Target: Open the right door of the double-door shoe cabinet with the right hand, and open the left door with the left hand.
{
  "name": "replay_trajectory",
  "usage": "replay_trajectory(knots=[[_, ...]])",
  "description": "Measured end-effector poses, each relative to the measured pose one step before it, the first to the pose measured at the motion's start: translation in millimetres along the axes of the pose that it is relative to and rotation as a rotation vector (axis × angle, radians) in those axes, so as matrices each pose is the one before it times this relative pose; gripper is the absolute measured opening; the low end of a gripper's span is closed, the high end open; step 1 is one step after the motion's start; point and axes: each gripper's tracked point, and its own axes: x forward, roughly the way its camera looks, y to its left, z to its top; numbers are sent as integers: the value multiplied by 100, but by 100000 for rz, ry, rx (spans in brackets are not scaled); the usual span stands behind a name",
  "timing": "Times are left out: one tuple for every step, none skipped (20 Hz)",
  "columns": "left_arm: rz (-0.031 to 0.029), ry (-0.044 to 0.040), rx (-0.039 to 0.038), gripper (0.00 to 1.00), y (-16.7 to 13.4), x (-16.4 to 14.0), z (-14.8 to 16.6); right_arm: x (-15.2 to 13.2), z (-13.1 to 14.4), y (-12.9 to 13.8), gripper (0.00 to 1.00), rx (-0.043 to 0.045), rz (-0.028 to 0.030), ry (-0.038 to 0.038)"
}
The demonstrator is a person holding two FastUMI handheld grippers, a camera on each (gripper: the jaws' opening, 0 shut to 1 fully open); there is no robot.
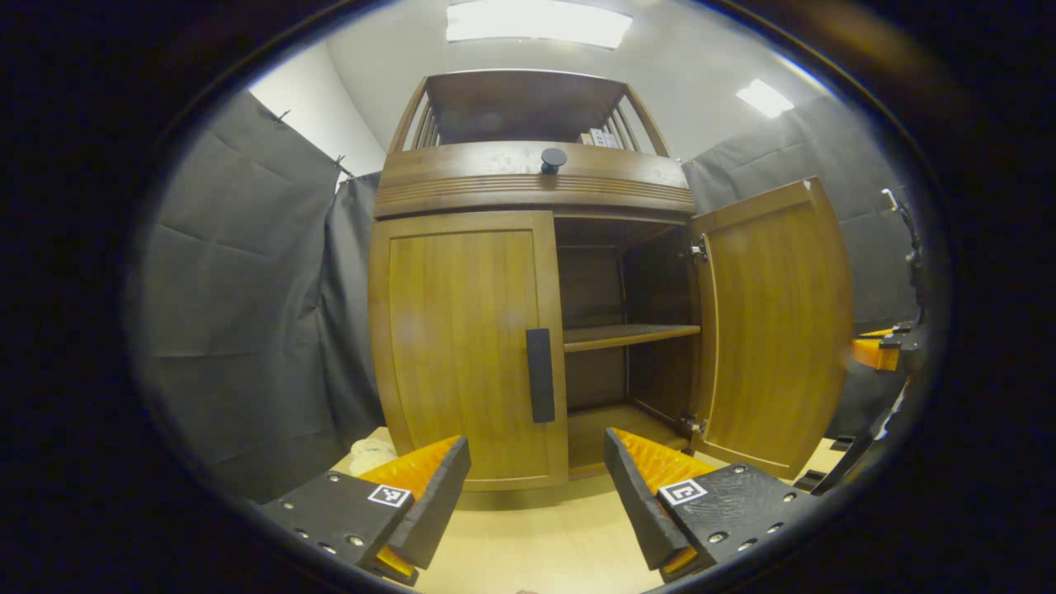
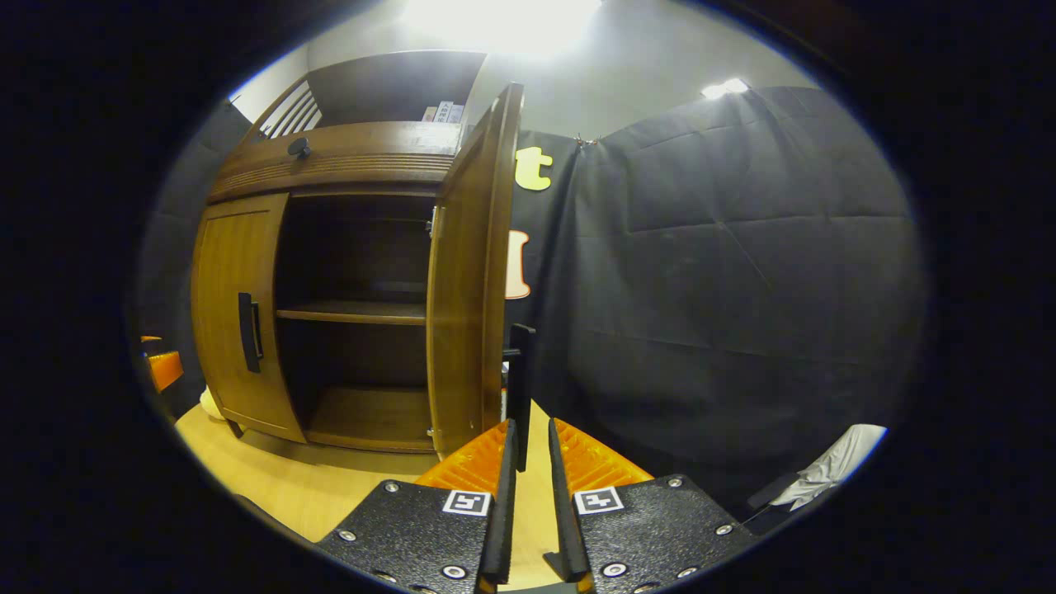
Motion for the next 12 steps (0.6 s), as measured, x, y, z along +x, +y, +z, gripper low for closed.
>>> replay_trajectory(knots=[[-158,-30,-99,93,406,564,86,-327,37,183,22,326,944,246],[89,-216,-276,93,126,372,270,36,81,-136,28,-291,194,-184],[-288,-466,-583,99,-33,678,-131,-312,286,74,29,-186,511,-725],[214,-644,-508,99,-17,768,288,-473,74,439,33,395,1044,-749],[389,-629,-265,93,230,1070,502,-617,161,519,40,558,1198,-792],[612,-841,45,93,123,965,528,-525,-19,184,56,321,879,-433],[479,-879,14,93,338,1528,645,-447,-66,210,72,80,592,35],[69,-447,80,99,74,1191,537,-395,-307,211,88,139,492,347],[7,-325,-64,99,203,1008,239,-365,-117,322,92,316,519,464],[-16,-141,-103,93,-32,1035,176,-153,-189,211,94,446,336,299],[38,-205,-258,93,5,1107,96,-243,-189,129,94,301,262,370],[174,-361,-134,93,-79,963,189,-189,-216,126,94,204,184,308]])
